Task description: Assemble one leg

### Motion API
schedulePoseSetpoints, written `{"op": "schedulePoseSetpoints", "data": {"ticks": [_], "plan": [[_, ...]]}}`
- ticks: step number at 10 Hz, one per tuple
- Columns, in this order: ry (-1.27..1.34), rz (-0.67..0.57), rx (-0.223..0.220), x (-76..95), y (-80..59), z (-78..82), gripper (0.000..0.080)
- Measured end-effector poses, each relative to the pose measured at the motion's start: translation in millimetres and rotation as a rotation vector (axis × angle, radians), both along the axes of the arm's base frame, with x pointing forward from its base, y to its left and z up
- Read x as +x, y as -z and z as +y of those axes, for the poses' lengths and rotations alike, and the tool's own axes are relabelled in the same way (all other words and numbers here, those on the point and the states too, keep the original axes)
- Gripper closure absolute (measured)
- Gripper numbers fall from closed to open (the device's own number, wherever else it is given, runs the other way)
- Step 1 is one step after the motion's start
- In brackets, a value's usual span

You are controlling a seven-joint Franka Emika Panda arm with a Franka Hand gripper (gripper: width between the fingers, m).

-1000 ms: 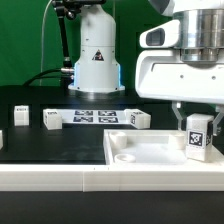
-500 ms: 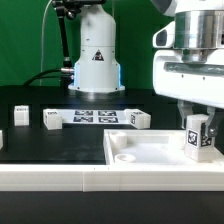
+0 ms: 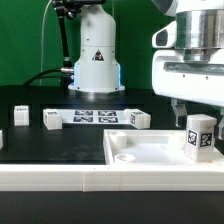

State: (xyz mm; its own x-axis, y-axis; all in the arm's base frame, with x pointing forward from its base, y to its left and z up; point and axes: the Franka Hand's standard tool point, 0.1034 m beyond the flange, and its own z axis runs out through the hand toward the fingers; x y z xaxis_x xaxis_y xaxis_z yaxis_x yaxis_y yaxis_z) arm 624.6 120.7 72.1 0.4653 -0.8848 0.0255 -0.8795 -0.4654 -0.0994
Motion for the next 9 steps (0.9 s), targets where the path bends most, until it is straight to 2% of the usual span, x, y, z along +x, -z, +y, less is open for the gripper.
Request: {"op": "schedulePoseSetpoints", "data": {"ticks": [2, 5, 9], "plan": [[-0.228, -0.004, -0.020, -0.6, 0.7, 5.2, 0.0152], [-0.581, -0.011, -0.054, 2.3, -0.8, 6.2, 0.0151], [-0.922, -0.016, -0.085, 3.3, -2.5, 4.0, 0.0151]]}}
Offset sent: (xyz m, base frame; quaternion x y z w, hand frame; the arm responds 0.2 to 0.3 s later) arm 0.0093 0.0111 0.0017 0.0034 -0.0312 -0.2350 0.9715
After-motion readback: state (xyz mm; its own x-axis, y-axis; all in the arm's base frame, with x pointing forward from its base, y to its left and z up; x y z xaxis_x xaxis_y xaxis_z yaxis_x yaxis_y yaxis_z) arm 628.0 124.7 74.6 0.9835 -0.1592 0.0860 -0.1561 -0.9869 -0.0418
